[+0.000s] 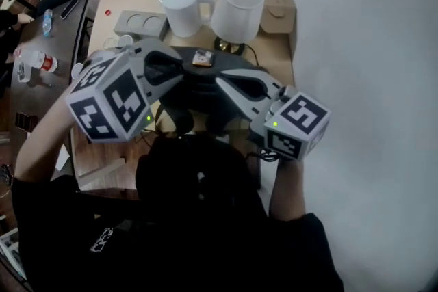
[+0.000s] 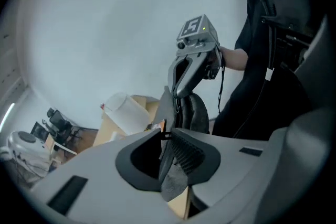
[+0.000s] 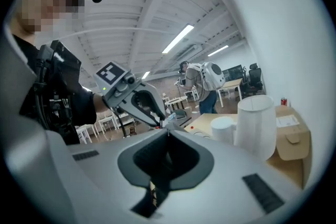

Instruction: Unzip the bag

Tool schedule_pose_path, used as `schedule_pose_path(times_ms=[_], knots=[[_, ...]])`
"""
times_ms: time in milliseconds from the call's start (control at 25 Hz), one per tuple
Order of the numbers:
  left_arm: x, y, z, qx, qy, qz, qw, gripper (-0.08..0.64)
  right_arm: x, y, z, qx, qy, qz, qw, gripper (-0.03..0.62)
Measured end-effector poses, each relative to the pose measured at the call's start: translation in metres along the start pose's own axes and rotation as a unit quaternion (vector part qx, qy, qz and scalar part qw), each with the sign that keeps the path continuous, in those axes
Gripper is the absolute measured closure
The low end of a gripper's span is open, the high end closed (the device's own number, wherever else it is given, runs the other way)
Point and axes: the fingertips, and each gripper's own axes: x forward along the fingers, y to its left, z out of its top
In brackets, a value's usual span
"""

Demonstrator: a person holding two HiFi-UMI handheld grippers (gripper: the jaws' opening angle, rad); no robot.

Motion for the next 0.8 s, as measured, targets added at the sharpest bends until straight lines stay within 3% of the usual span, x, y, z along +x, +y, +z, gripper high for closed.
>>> schedule_pose_path(times_ms=[80, 120, 160, 200, 240, 360, 400, 640, 800], knots=[[-0.005, -0.003, -0.004, -0.066, -0.053, 0.037, 0.9958, 0.527, 0.001, -0.002, 0.0, -0.002, 0.001, -0.002, 1.0, 0.586], [-0.007, -0.004, -0.006, -0.12, -0.085, 0.028, 0.9887, 0.539, 0.001, -0.002, 0.0, -0.006, -0.001, -0.001, 1.0, 0.586], [-0.008, -0.005, -0.007, -0.181, -0.121, 0.006, 0.976, 0.55, 0.001, -0.001, 0.0, -0.011, -0.004, -0.001, 1.0, 0.586], [-0.009, -0.005, -0.007, -0.241, -0.159, -0.024, 0.9571, 0.554, 0.001, 0.0, 0.001, -0.018, -0.007, -0.006, 1.0, 0.586], [-0.011, -0.003, -0.005, -0.298, -0.196, -0.059, 0.9324, 0.554, 0.001, 0.002, 0.004, -0.03, -0.011, -0.019, 0.999, 0.586], [-0.016, 0.013, -0.006, -0.438, -0.293, -0.137, 0.8386, 0.555, 0.003, 0.005, 0.015, -0.089, -0.015, -0.088, 0.992, 0.586], [-0.017, 0.017, -0.009, -0.462, -0.311, -0.14, 0.8189, 0.556, 0.004, 0.004, 0.017, -0.097, -0.016, -0.104, 0.99, 0.588], [-0.031, 0.036, -0.037, -0.528, -0.373, -0.103, 0.7565, 0.557, -0.007, -0.006, 0.019, -0.078, -0.043, -0.154, 0.984, 0.588], [-0.039, 0.051, -0.07, -0.575, -0.412, -0.075, 0.7024, 0.557, -0.021, -0.023, 0.015, -0.058, -0.05, -0.177, 0.981, 0.587]])
